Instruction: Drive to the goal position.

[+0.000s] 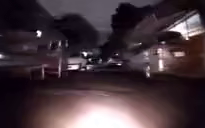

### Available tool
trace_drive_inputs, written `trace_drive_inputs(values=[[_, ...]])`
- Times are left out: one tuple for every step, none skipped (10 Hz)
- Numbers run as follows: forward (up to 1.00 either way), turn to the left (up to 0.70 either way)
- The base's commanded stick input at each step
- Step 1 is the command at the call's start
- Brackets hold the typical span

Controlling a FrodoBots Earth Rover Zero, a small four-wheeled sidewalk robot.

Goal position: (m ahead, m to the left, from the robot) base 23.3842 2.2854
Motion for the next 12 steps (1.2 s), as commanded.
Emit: trace_drive_inputs(values=[[0.50,0.00],[0.50,0.00],[0.50,0.18],[0.50,0.09],[0.17,0.00],[0.33,0.00],[0.50,0.00],[0.50,0.00],[0.50,0.00],[0.50,-0.15],[0.50,-0.13],[0.50,0.00]])
